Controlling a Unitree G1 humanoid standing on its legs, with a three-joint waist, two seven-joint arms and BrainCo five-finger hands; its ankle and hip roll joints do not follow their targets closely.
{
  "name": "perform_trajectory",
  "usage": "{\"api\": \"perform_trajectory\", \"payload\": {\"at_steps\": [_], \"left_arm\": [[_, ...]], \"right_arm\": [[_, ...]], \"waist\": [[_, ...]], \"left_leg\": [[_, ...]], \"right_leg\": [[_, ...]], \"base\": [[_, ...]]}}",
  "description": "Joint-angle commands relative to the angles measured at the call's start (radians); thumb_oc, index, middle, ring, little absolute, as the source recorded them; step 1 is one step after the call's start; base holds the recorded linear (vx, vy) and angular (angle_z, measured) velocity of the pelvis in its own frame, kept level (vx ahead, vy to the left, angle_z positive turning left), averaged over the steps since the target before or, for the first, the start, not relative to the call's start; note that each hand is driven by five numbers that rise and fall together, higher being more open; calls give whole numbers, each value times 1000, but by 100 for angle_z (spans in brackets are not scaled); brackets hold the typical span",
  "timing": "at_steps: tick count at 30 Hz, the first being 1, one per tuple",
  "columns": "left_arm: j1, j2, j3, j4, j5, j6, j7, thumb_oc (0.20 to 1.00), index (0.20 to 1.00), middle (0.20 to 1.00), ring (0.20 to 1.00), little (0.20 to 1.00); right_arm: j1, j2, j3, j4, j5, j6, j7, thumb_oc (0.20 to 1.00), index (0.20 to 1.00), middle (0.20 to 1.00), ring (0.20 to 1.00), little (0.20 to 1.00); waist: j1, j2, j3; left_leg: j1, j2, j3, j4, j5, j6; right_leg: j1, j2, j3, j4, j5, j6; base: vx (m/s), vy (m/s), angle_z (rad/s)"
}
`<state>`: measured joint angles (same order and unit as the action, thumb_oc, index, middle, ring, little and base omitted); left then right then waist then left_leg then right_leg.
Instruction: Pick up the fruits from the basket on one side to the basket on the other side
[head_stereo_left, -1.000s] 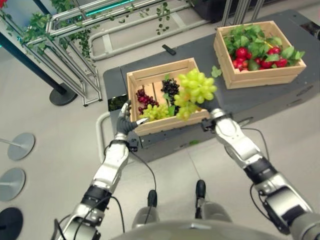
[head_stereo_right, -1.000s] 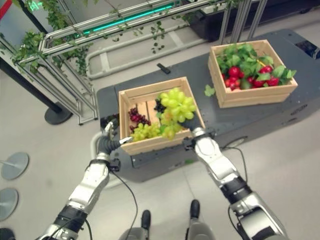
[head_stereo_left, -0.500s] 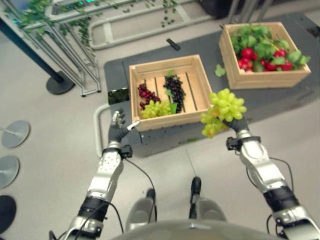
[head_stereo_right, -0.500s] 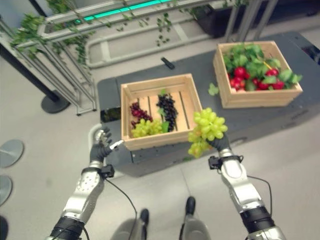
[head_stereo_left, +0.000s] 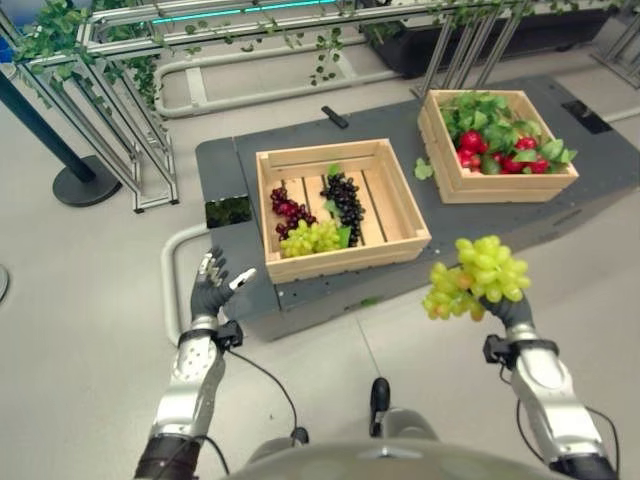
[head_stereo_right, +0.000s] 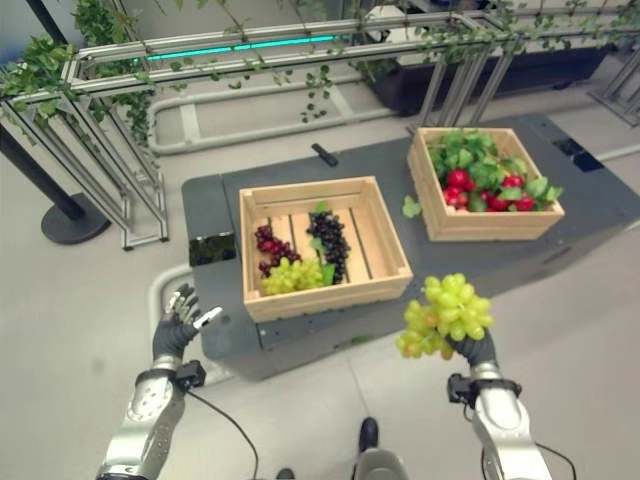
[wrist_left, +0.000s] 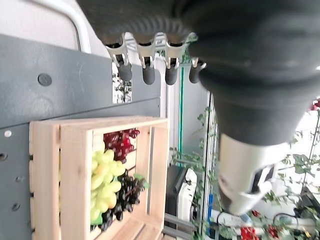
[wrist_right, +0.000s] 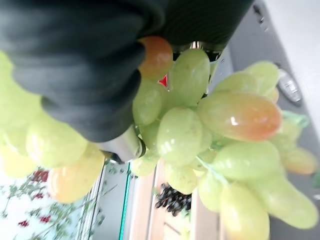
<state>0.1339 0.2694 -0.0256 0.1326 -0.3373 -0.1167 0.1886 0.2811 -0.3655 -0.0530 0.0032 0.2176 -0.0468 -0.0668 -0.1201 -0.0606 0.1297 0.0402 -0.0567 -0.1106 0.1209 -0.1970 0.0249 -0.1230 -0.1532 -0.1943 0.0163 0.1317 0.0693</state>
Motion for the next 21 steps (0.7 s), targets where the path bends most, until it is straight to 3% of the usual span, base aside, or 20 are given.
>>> {"api": "perform_trajectory", "payload": {"at_steps": [1,3,5,6,7,9,11,14,17,19,21], "left_arm": [[-31,24,32,-65,18,-63,-10,1000,1000,1000,1000,1000],[-29,30,33,-73,9,-64,-11,1000,1000,1000,1000,1000],[-13,37,42,-85,-2,-65,-18,1000,1000,1000,1000,1000],[-13,38,42,-86,-2,-64,-18,1000,1000,1000,1000,1000],[-14,41,48,-97,-20,-65,-19,1000,1000,1000,1000,1000],[-20,43,52,-102,-38,-67,-25,1000,1000,1000,1000,1000],[-24,43,60,-113,-50,-65,-23,1000,1000,1000,1000,1000],[-13,44,62,-114,-59,-64,-23,1000,1000,1000,1000,1000],[-2,34,65,-118,-59,-60,-17,1000,1000,1000,1000,1000],[12,29,67,-124,-68,-63,-19,1000,1000,1000,1000,1000],[30,17,67,-127,-82,-61,-28,1000,1000,1000,1000,1000]], "right_arm": [[-65,-25,-71,-37,19,-79,-2,200,200,200,200,200],[-61,-23,-72,-34,25,-78,2,200,200,200,200,200],[-46,-22,-83,-31,42,-80,12,200,200,200,200,200],[-46,-21,-83,-31,43,-80,12,200,200,200,200,200],[-40,-17,-89,-32,48,-86,14,200,200,200,200,200],[-44,-14,-94,-30,49,-88,18,200,200,200,200,200],[-55,-9,-92,-22,46,-86,17,200,200,200,200,200],[-58,-10,-86,-10,37,-79,19,200,200,200,200,200],[-71,-13,-75,-14,11,-69,11,200,200,200,200,200],[-72,-19,-72,-19,7,-65,5,200,200,200,200,200],[-63,-27,-76,-30,9,-62,12,200,200,200,200,200]], "waist": [[-1,21,74],[15,15,72],[39,20,63],[40,17,62],[61,24,51],[84,35,34],[108,32,17],[137,7,-6],[171,-18,-28],[177,-19,-31],[173,-16,-31]], "left_leg": [[97,-15,11,-155,18,33],[50,-20,37,-146,53,36],[7,3,81,-139,78,33],[4,0,82,-139,82,33],[-36,24,130,-138,111,34],[-63,57,179,-142,129,29],[-100,81,233,-134,159,17],[-136,97,296,-128,186,12],[-192,123,362,-98,211,-11],[-213,170,394,-95,253,-45],[-211,205,393,-82,262,-61]], "right_leg": [[-181,66,39,-20,68,133],[-158,43,-3,44,11,114],[-100,28,-32,102,-64,92],[-104,25,-31,104,-62,92],[-50,17,-21,165,-125,82],[11,-15,-24,217,-189,76],[67,-62,-30,226,-190,89],[141,-90,-30,226,-180,110],[225,-136,-91,143,-153,142],[220,-103,-100,91,-202,131],[231,-79,-98,52,-252,122]], "base": [[-235,47,-31],[-342,45,-84],[-262,-6,-92],[-344,-24,-23],[-339,-22,-19],[-330,-41,-27],[-276,-88,-66],[-265,-154,-69],[-279,-252,-96],[-197,-305,-151],[-134,-289,-107]]}}
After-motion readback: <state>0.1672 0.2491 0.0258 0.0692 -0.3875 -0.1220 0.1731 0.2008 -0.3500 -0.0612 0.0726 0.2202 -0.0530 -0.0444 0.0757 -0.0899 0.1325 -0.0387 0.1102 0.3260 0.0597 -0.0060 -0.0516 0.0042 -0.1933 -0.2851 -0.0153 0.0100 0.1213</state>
